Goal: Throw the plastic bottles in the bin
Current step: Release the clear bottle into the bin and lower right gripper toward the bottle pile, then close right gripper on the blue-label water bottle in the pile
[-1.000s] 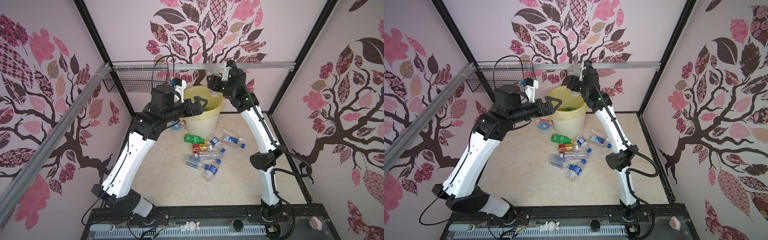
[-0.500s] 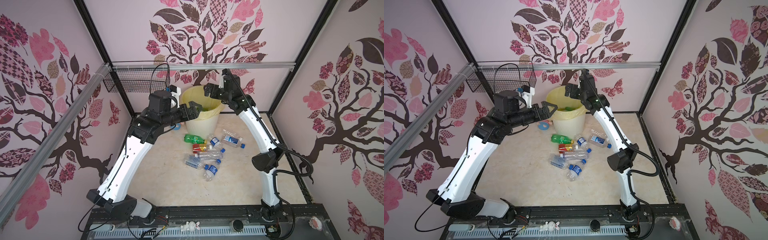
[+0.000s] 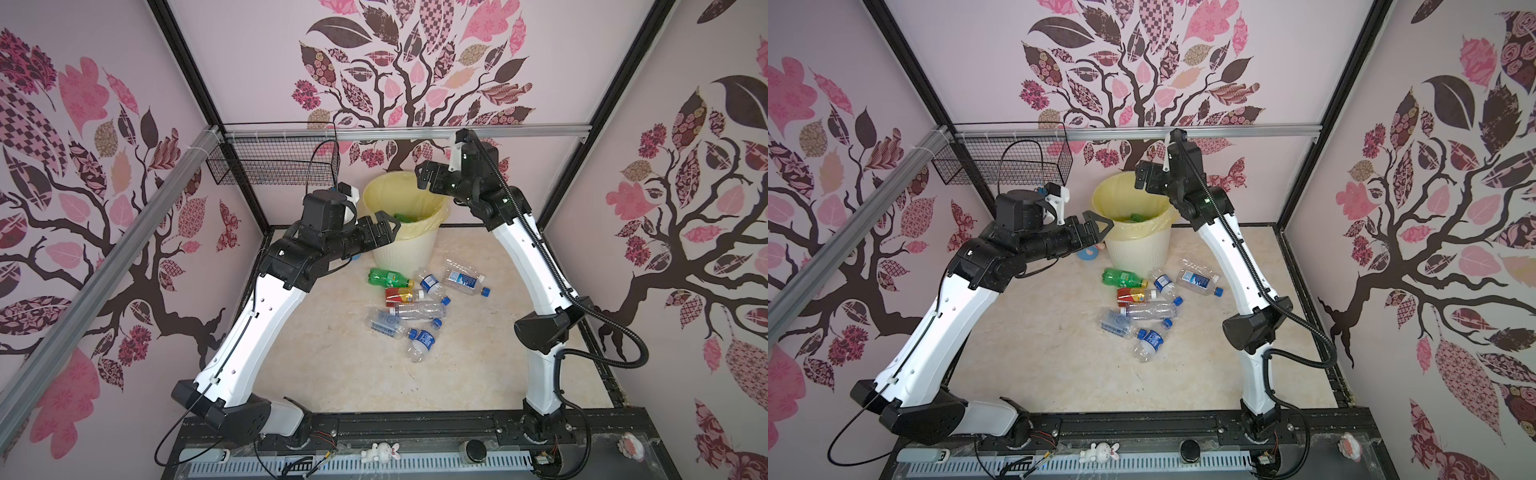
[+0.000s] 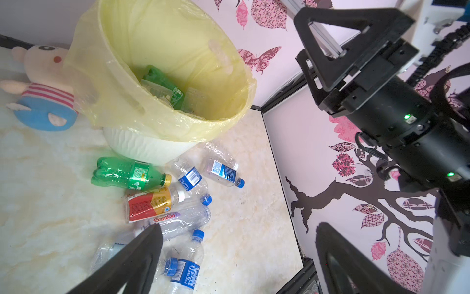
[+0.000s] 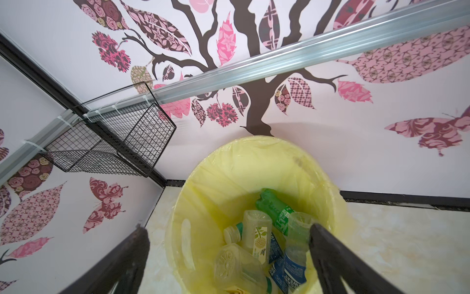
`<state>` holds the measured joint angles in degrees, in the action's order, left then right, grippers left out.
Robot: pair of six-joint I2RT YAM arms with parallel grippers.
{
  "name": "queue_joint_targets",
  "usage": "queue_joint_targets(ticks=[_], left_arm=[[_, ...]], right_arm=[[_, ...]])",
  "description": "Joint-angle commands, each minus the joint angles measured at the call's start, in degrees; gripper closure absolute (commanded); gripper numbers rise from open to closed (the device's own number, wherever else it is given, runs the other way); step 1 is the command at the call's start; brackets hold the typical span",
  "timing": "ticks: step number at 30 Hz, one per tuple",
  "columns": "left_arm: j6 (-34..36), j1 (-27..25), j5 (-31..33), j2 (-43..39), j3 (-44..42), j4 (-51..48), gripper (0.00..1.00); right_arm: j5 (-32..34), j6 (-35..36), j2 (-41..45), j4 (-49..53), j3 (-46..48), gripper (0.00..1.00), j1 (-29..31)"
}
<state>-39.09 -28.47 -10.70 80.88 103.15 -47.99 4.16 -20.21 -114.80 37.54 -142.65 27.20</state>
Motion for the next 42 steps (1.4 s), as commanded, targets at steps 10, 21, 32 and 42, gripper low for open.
queue_joint_targets(ticks=[10, 21, 32, 42], left_arm=[[-2.9, -2.4, -2.7, 0.0, -6.6, 6.8, 0.03], [-5.5, -3.7, -4.5, -2.2, -16.7, 11.9, 0.03], [-8.1, -3.9, -5.2, -5.7, -24.2, 13.8, 0.03], [-9.3, -3.9, -5.5, -8.5, -28.6, 13.5, 0.03]], right_arm=[[5.5, 1.6, 20.2, -0.1, 28.0, 0.00, -1.2], [4.1, -4.4, 33.7, 4.6, 56.0, 0.00, -1.3], [-3.7, -17.4, 37.6, -0.8, 78.0, 0.00, 6.7], [-8.7, -27.9, 37.5, -5.7, 88.4, 0.00, 10.6]])
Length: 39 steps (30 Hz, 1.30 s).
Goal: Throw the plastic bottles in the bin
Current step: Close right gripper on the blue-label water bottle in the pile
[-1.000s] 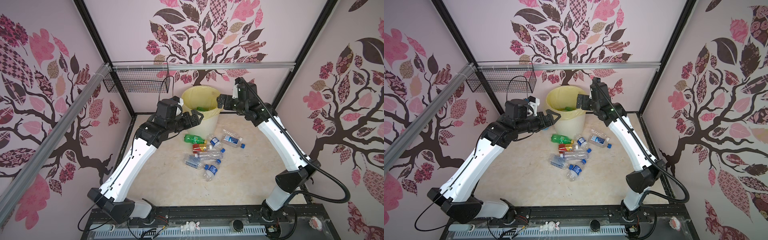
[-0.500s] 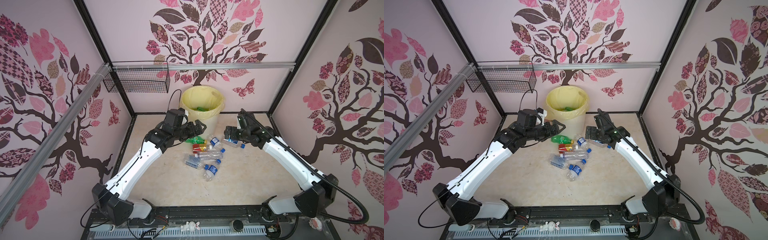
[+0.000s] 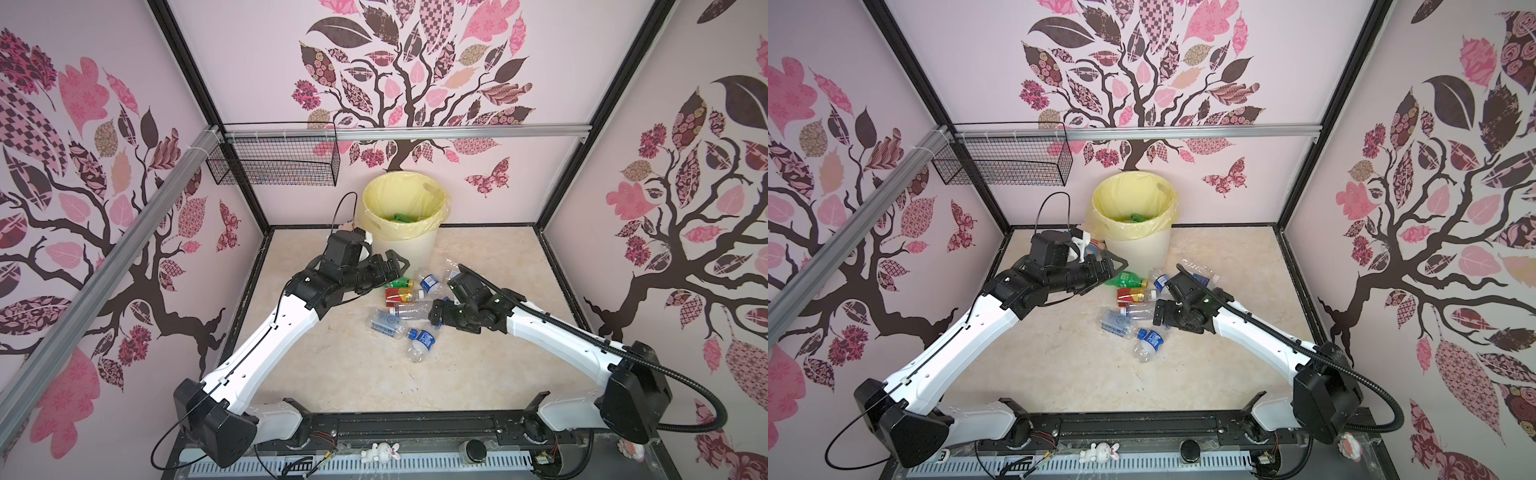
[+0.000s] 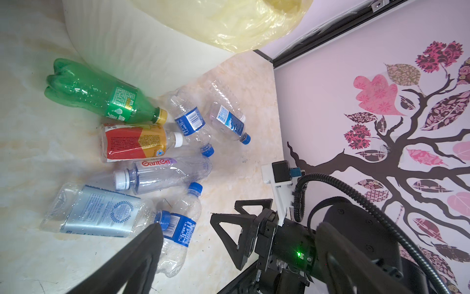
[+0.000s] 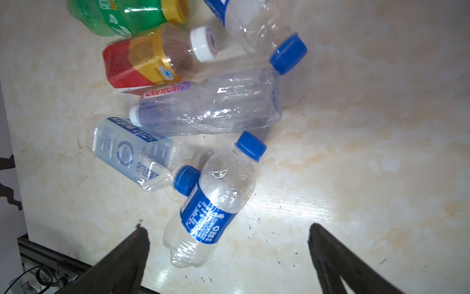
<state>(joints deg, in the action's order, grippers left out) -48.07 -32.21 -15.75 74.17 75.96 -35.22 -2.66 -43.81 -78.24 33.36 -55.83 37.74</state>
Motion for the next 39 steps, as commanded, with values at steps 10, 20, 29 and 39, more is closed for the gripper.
queue_joint_targets(ticks=[10, 20, 29, 39], left_arm=[[-0.2, -0.3, 0.4, -3.4, -2.3, -0.1, 0.03], [-0.3, -0.2, 1.1, -4.4, -2.5, -1.0, 0.03], [-0.1, -0.2, 0.9, -4.6, -2.7, -1.7, 0.03], [0.2, -0.2, 0.5, -3.9, -1.9, -1.8, 0.03]], right_arm=[[-7.0, -6.9, -4.4, -7.8, 4.2, 0.06, 2.3], [-8.1, -6.3, -9.7, -11.1, 4.9, 0.13, 2.3], [-7.7, -5.9, -12.9, -13.9, 5.9, 0.18, 2.3], [-6.4, -4.8, -12.9, -14.0, 6.9, 0.32, 1.0]])
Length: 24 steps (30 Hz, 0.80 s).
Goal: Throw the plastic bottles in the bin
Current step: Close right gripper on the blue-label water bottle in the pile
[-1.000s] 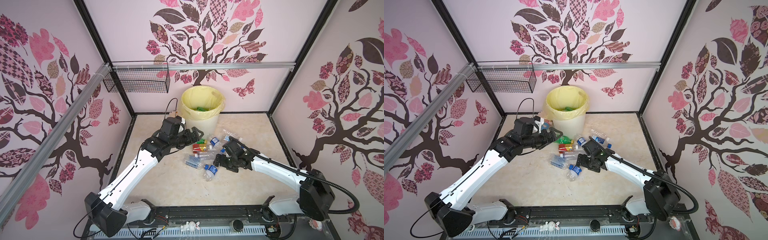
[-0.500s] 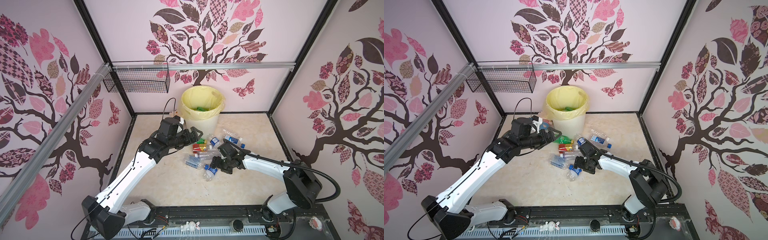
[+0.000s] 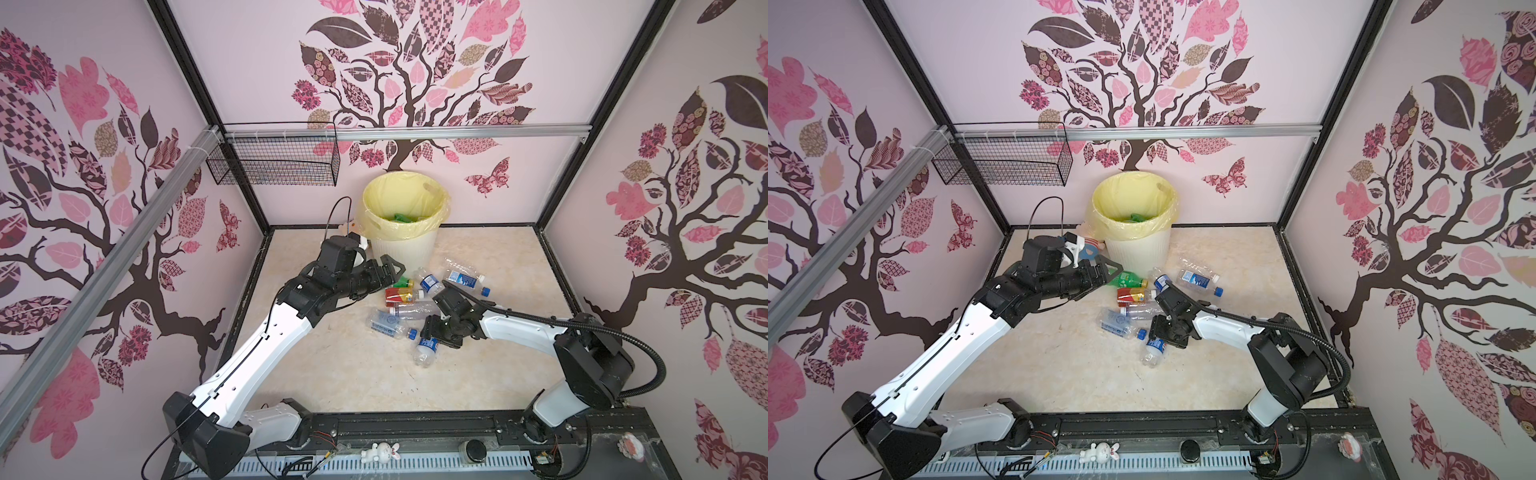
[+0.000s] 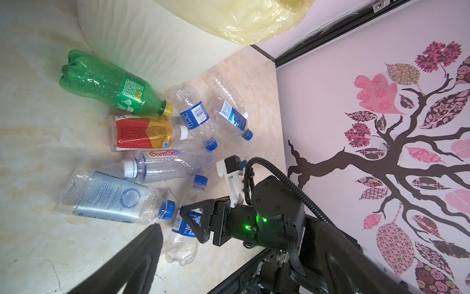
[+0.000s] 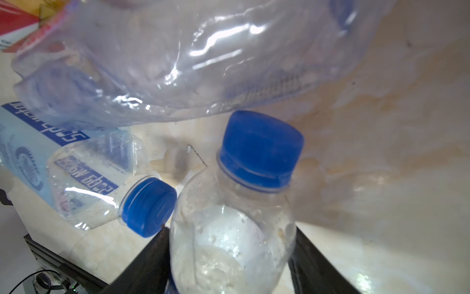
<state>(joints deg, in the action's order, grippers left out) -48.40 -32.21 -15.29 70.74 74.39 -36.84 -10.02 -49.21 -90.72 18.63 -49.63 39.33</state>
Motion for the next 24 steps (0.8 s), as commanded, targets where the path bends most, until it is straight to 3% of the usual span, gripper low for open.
queue_joint_targets(ticks=[1, 16, 24], left_arm=[[0.5, -0.3, 0.0, -0.4, -0.3, -0.1, 0.03], [0.9, -0.2, -1.0, -0.2, -2.5, 1.3, 0.03], [1.5, -0.2, -1.0, 1.2, -1.0, 1.2, 0.03]], right_arm=[[1.1, 0.8, -0.1, 0.8, 0.9, 0.33, -0.9], [2.0, 4.0, 2.6, 5.3, -1.7, 0.50, -2.5], [5.2, 8.5, 5.0, 11.7, -9.6, 0.51, -2.6]])
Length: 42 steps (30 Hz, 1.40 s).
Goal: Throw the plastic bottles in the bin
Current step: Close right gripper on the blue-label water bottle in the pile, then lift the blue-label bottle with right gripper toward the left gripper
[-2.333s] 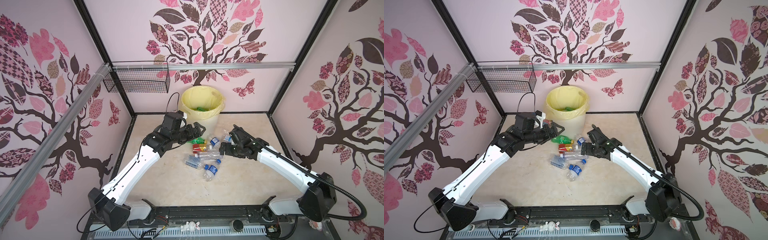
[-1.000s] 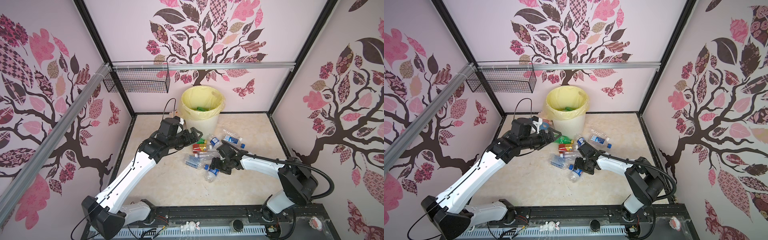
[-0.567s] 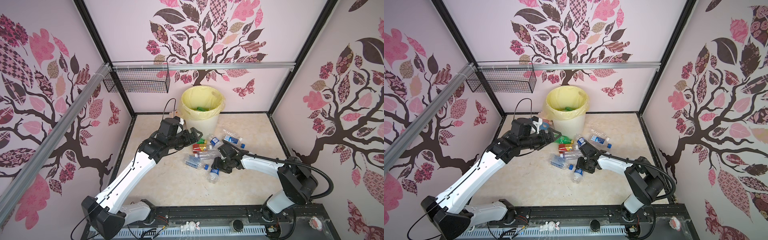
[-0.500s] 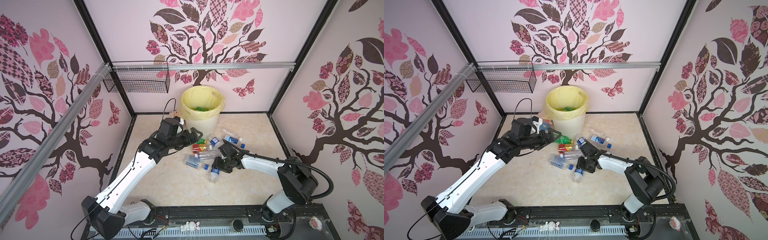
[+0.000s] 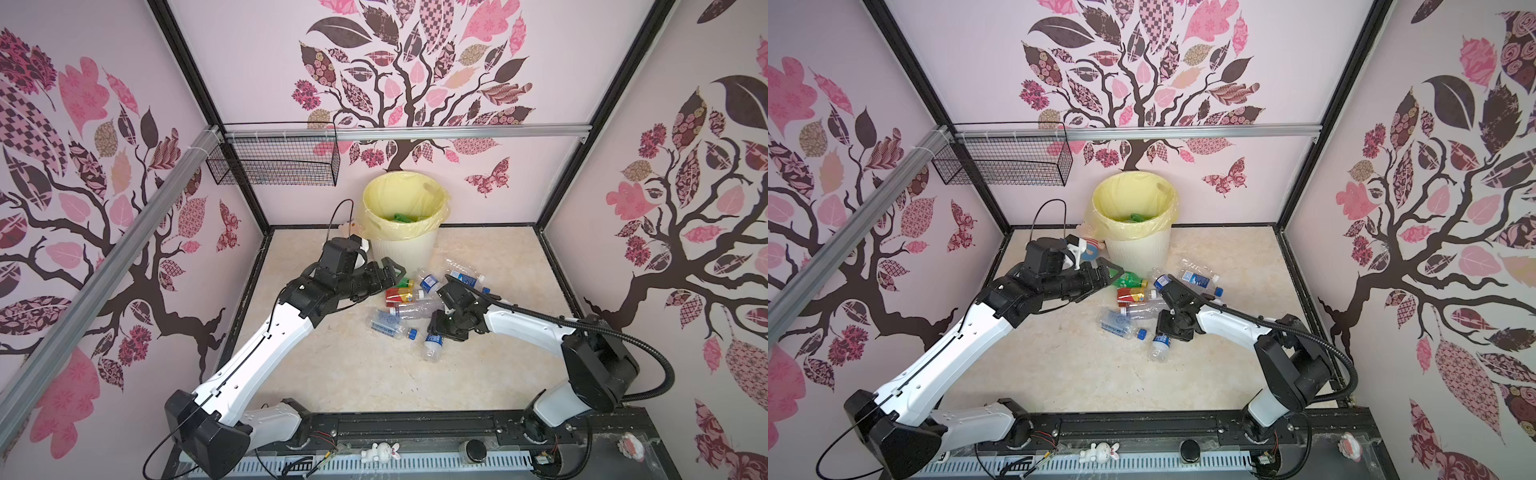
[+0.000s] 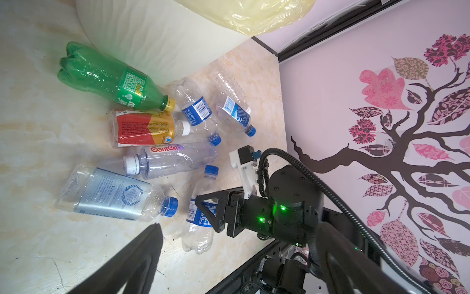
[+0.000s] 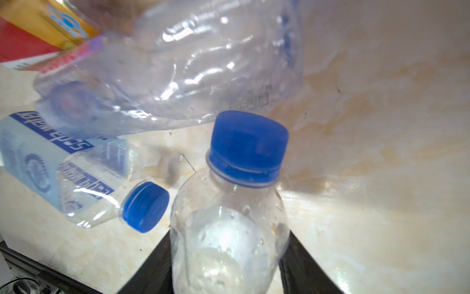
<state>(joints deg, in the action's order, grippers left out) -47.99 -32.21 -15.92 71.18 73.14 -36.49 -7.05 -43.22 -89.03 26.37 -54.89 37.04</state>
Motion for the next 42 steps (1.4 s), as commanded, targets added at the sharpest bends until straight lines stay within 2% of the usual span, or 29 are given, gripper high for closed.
queue_joint_targets(ticks=[1, 11, 18, 27, 33, 42], left_arm=[[1.2, -0.2, -0.3, 0.8, 0.5, 0.7, 0.03], [1.8, -0.2, -0.4, 0.9, 3.6, 0.5, 0.03], [3.5, -0.3, -3.6, 2.5, 6.4, 2.5, 0.03], [6.9, -1.2, -6.0, 6.5, 13.3, 6.8, 0.03], [10.3, -4.2, -5.5, 10.6, 19.7, 6.6, 0.03], [11.5, -4.4, -3.7, 12.8, 21.5, 6.9, 0.03]], right_arm=[[2.4, 3.0, 3.4, 4.6, -5.5, 0.51, -0.4], [5.1, 8.5, 5.1, 12.8, -23.4, 0.52, -4.2], [6.9, 12.4, 3.8, 18.2, -39.1, 0.52, -5.8], [2.7, 9.9, -2.2, 20.0, -56.0, 0.52, -6.7], [-0.6, 7.1, -5.8, 19.8, -62.6, 0.51, -6.9], [-3.3, 5.4, -6.7, 18.5, -65.0, 0.51, -7.0]])
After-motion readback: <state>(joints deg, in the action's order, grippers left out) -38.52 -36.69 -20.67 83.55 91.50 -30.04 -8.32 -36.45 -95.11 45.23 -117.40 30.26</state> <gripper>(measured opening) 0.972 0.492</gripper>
